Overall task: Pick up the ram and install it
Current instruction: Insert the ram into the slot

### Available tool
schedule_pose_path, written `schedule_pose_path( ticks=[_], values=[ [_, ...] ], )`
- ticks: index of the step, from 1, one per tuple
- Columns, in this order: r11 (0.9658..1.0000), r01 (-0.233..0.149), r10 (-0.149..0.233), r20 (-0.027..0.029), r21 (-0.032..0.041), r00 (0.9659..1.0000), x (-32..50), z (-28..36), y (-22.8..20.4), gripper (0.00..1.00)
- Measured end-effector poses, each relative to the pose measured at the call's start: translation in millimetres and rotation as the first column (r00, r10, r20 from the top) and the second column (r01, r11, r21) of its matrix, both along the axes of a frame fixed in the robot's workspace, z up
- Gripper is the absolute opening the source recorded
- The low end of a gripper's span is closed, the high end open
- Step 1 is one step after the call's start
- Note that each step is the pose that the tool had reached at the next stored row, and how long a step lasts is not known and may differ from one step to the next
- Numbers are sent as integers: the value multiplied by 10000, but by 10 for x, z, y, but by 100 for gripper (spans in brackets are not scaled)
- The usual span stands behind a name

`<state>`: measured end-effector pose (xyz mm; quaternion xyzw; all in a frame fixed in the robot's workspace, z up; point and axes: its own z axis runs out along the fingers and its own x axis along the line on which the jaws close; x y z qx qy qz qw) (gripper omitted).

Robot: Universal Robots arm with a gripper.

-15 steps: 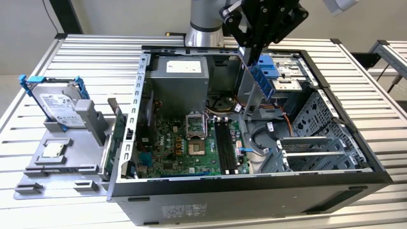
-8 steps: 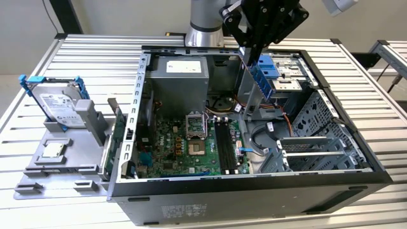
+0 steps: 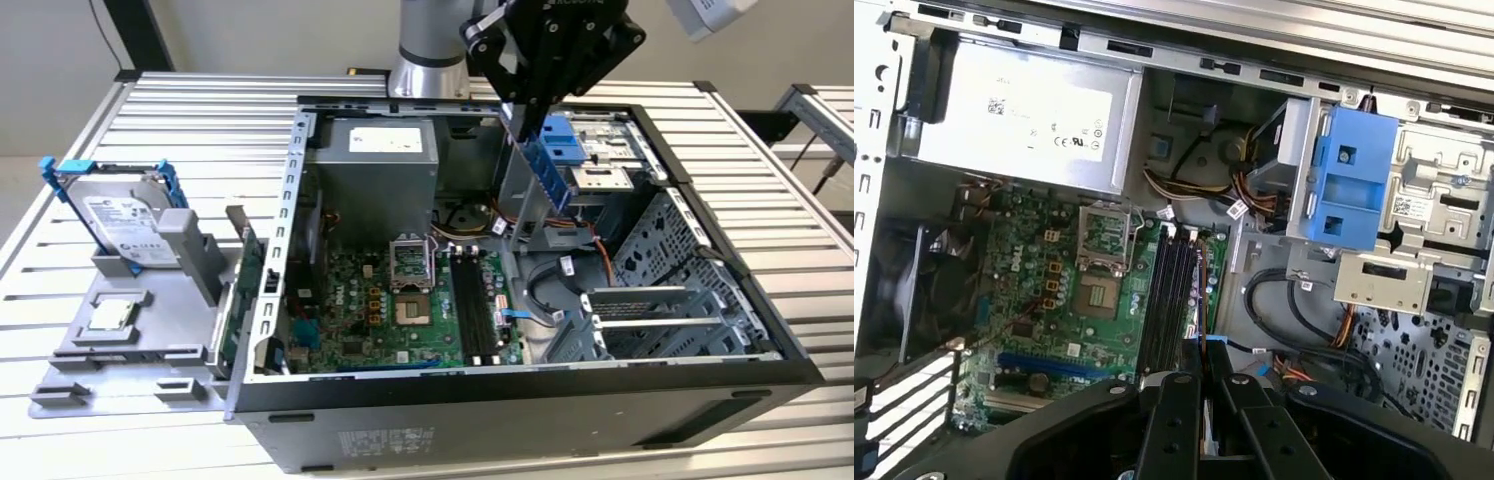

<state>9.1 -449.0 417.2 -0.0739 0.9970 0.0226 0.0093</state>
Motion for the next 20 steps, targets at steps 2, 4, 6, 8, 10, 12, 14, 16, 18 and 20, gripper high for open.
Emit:
schedule_pose_path(
  ticks=[2, 4, 6, 8, 10, 12, 14, 16, 18, 20],
  values=[
    [10000, -1, 1, 0, 0, 10000, 6, -21, 0, 0],
    [10000, 0, 0, 0, 0, 10000, 16, -44, 0, 0],
    [10000, 0, 0, 0, -1, 10000, 29, -67, 0, 0],
    [10000, 1, -1, 0, 0, 10000, 40, -89, 0, 0],
    [10000, 1, -1, 0, 0, 10000, 50, -108, 0, 0],
    [10000, 2, -2, 0, 0, 10000, 60, -128, 0, 0],
    [10000, 3, -3, 0, 1, 10000, 73, -148, 0, 0],
    [10000, 3, -3, 0, 0, 10000, 89, -168, 0, 0],
    [10000, 3, -3, 0, -1, 10000, 105, -186, 0, 0],
    [10000, 4, -4, 0, 0, 10000, 122, -206, 0, 0]
  ],
)
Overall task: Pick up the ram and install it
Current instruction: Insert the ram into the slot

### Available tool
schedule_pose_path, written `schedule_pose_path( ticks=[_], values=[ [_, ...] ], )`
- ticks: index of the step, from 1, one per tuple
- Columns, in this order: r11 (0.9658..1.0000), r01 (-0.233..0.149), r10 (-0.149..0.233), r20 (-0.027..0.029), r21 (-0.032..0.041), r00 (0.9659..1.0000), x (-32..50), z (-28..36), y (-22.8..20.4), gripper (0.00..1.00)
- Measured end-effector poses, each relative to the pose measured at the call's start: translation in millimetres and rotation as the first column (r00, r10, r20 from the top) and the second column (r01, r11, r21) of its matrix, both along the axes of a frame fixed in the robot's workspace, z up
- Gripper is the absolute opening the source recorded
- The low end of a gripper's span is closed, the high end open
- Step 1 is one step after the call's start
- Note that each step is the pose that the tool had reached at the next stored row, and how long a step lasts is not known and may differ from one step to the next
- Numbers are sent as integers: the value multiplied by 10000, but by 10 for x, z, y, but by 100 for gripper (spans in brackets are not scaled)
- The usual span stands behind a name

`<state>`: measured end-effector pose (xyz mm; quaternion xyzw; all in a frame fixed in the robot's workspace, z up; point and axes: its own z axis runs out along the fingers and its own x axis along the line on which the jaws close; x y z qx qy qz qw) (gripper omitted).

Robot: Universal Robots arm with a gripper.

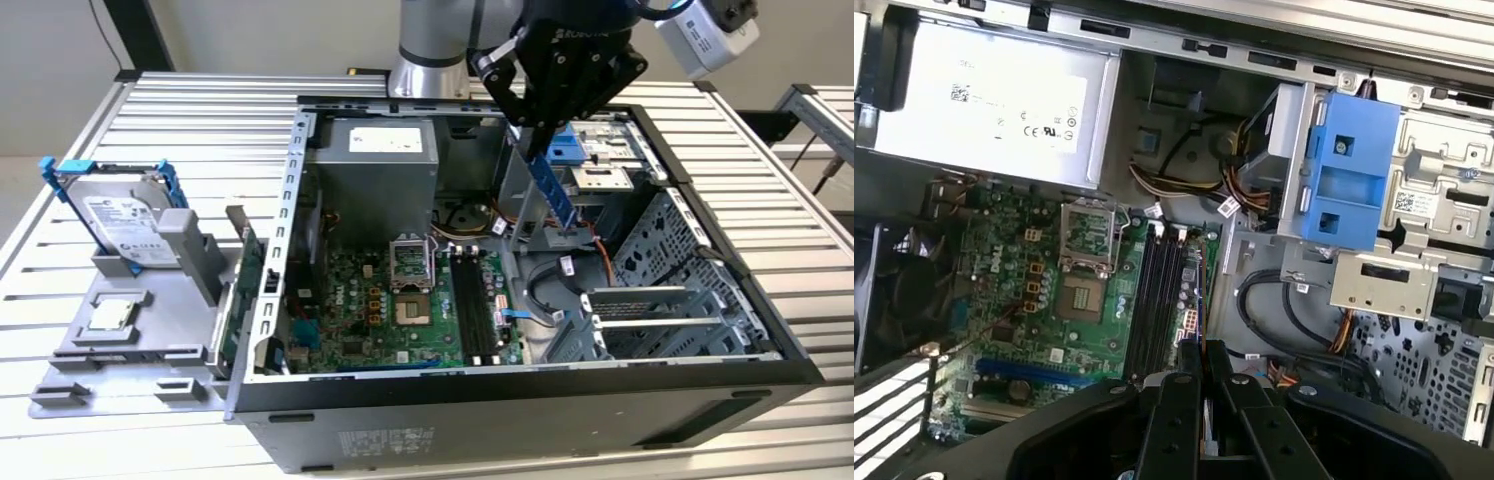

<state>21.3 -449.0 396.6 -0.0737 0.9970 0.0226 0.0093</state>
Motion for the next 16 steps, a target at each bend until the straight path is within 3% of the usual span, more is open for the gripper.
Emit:
schedule_pose_path(
  ticks=[8, 16],
  values=[
    [10000, 3, -3, 0, -1, 10000, 76, -88, 0, 0],
    [10000, 3, -3, 0, 0, 10000, 89, -232, 0, 0]
  ],
)
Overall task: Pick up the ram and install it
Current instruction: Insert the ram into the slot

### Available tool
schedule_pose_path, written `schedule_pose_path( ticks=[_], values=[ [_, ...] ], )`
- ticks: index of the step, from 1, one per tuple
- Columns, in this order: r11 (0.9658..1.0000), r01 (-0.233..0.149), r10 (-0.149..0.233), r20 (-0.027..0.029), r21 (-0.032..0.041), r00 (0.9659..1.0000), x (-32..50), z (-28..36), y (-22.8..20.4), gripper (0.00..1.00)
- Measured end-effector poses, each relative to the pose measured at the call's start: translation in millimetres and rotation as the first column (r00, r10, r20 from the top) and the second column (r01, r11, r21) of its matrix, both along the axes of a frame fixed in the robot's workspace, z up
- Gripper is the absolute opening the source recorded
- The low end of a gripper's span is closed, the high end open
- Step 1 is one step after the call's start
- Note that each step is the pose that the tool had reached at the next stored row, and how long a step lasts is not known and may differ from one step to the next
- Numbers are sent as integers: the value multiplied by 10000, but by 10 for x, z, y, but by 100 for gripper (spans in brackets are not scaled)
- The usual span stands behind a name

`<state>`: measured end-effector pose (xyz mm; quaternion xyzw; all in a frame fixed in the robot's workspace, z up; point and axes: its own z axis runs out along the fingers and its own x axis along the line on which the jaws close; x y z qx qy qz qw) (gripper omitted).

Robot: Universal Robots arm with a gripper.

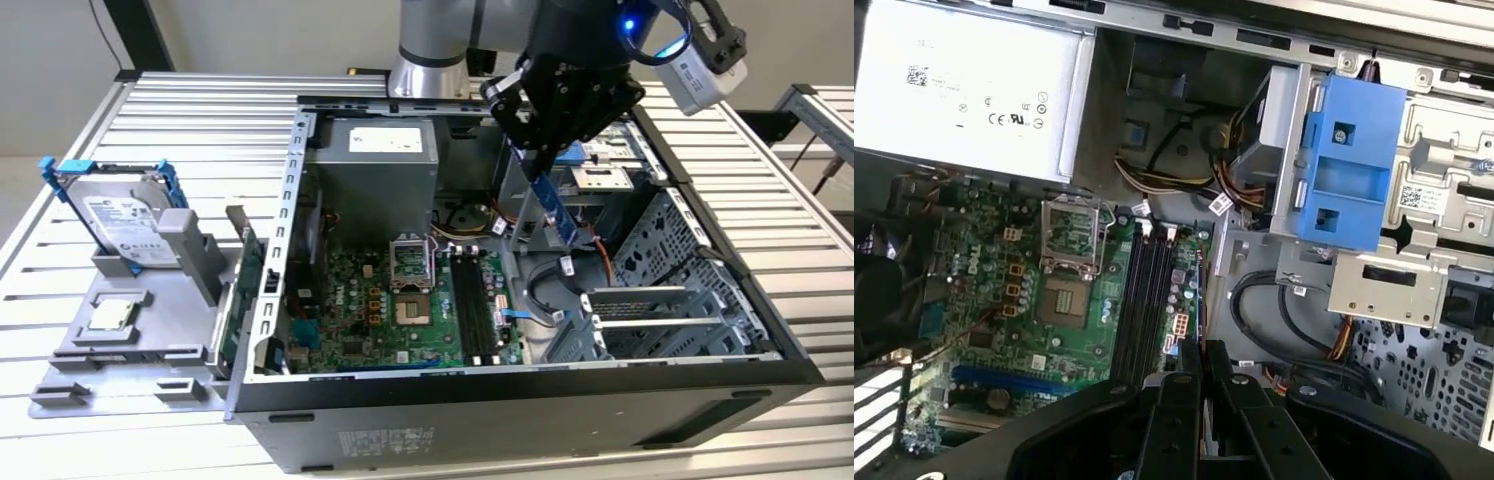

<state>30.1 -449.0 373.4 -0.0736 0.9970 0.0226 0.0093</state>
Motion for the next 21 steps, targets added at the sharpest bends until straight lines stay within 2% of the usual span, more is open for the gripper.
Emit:
schedule_pose_path(
  ticks=[6, 11, 15, 21],
  values=[
    [10000, 0, 0, -3, 0, 10000, 0, -89, 0, 0],
    [10000, 1, -1, -20, -1, 10000, 0, -130, 0, 0],
    [10000, 1, -1, -80, -1, 10000, 0, -152, 0, 0],
    [10000, 1, -1, -82, 0, 10000, 0, -189, 0, 0]
  ],
)
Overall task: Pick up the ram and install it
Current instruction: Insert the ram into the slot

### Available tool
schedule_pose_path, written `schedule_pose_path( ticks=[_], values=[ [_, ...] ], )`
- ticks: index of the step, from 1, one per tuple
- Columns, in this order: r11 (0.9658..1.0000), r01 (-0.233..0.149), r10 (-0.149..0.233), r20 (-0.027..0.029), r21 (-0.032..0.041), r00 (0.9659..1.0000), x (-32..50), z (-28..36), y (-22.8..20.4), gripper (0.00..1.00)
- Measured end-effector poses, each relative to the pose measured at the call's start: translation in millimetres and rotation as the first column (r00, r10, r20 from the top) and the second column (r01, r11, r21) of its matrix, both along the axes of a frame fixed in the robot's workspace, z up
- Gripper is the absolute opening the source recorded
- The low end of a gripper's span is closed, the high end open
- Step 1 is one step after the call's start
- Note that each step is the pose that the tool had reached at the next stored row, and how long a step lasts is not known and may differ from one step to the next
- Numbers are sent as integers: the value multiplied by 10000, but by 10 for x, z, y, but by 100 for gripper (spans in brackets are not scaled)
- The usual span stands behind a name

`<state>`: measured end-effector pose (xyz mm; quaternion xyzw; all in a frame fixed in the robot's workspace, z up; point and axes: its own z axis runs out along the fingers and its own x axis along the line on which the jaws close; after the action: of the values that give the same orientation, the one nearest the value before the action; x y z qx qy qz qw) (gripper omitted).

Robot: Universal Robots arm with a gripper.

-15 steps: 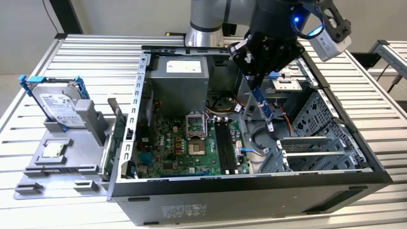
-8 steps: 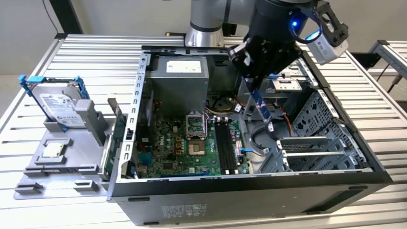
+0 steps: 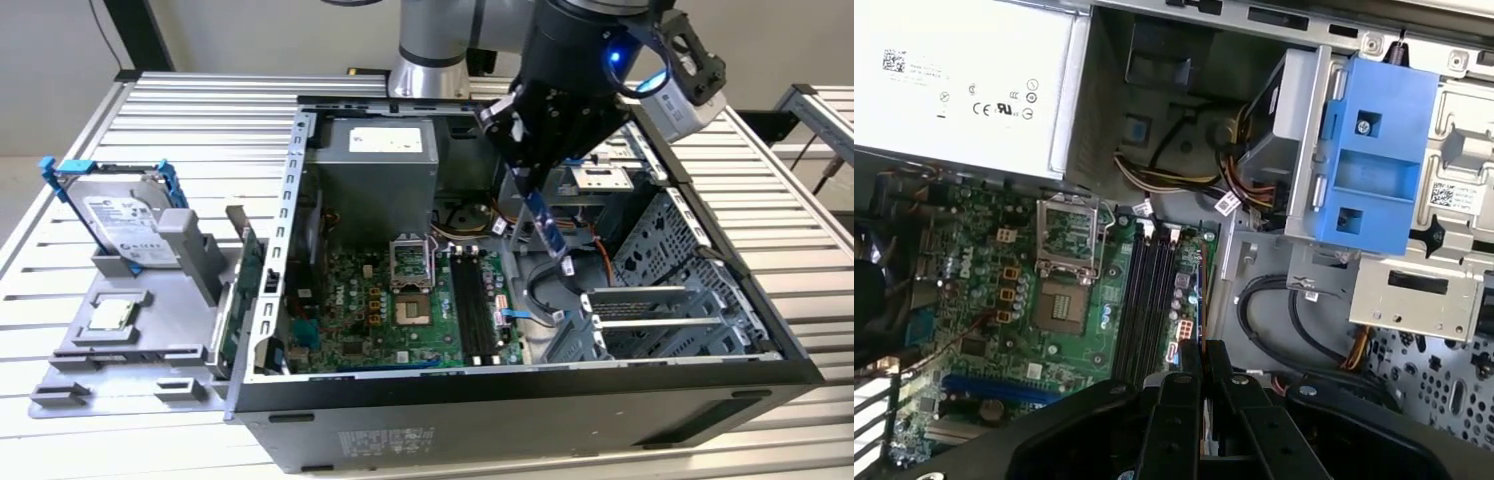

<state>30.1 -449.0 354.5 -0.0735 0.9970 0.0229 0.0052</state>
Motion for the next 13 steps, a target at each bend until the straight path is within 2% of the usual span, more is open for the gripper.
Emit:
schedule_pose_path(
  ticks=[8, 13],
  values=[
    [10000, 0, 0, 0, 0, 10000, 0, -67, 0, 0],
    [10000, 32, -32, -1, 0, 10000, -1, -143, 0, 0]
  ],
)
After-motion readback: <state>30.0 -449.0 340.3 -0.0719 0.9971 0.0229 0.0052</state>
